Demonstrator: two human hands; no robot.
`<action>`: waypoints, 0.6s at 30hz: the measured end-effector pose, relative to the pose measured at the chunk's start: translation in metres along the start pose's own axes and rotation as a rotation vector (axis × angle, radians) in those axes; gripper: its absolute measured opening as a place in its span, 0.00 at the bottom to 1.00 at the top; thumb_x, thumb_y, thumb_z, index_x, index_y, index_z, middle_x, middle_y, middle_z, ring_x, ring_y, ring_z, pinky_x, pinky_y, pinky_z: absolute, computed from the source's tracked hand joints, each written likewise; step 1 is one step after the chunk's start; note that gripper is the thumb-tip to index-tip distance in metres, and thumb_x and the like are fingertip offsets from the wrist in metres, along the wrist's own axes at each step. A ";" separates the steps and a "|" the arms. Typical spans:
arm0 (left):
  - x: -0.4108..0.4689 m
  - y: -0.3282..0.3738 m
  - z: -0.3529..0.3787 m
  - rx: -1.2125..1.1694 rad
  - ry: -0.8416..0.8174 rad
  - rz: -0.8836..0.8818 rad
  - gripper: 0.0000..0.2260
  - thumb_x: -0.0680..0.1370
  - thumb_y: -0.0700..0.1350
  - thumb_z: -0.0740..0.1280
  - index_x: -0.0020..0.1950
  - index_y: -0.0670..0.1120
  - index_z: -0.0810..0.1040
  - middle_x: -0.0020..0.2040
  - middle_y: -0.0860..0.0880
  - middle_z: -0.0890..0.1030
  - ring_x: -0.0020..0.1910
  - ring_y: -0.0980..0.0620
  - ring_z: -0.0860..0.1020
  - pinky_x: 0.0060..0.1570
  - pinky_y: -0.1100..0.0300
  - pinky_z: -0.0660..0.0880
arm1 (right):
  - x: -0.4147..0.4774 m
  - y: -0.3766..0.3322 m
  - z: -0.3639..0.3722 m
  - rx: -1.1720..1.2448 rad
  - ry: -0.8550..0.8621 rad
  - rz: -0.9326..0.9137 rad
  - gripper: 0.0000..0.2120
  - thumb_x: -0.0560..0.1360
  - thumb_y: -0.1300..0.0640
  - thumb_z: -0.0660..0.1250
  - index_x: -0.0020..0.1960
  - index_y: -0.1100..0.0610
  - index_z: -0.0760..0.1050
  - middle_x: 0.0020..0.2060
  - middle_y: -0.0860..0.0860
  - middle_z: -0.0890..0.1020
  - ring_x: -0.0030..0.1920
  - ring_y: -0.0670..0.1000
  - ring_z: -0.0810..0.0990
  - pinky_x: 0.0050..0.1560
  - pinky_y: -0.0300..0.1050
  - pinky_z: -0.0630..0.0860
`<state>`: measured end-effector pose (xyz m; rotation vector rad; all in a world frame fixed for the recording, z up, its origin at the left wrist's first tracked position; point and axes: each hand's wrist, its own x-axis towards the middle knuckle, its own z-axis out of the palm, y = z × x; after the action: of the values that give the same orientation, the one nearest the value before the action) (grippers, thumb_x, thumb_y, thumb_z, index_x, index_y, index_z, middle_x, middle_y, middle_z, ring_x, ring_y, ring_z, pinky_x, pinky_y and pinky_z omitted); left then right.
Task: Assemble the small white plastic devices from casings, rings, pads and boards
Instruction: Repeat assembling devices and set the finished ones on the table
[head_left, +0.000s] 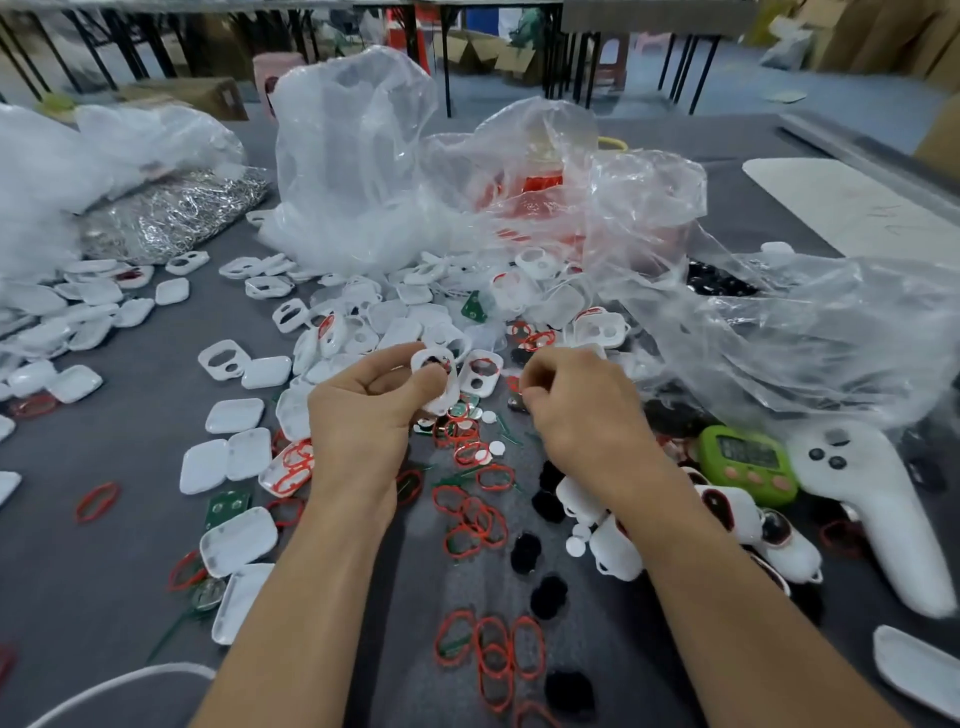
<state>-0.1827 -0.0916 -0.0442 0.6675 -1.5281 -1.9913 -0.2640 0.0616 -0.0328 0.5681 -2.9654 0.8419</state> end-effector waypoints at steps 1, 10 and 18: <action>0.000 0.000 0.000 0.003 -0.021 0.001 0.11 0.71 0.33 0.77 0.49 0.46 0.86 0.38 0.47 0.87 0.35 0.57 0.84 0.34 0.69 0.76 | 0.000 0.004 -0.002 0.126 0.031 -0.003 0.08 0.78 0.59 0.68 0.44 0.48 0.79 0.37 0.44 0.80 0.42 0.51 0.80 0.43 0.44 0.74; -0.013 -0.003 0.011 0.063 -0.153 0.038 0.14 0.69 0.31 0.78 0.49 0.45 0.87 0.43 0.44 0.88 0.41 0.49 0.87 0.41 0.61 0.81 | -0.012 0.001 -0.007 0.860 0.052 0.027 0.10 0.76 0.63 0.72 0.41 0.50 0.84 0.32 0.51 0.86 0.27 0.48 0.81 0.29 0.36 0.74; -0.021 -0.003 0.018 -0.008 -0.259 0.062 0.15 0.69 0.28 0.75 0.47 0.46 0.86 0.43 0.45 0.88 0.38 0.53 0.86 0.37 0.66 0.78 | -0.016 -0.005 -0.003 0.801 0.094 -0.014 0.08 0.74 0.61 0.72 0.40 0.49 0.83 0.31 0.46 0.85 0.29 0.43 0.83 0.32 0.37 0.77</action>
<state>-0.1796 -0.0641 -0.0415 0.3637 -1.6657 -2.0993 -0.2473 0.0652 -0.0295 0.5171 -2.4341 1.9891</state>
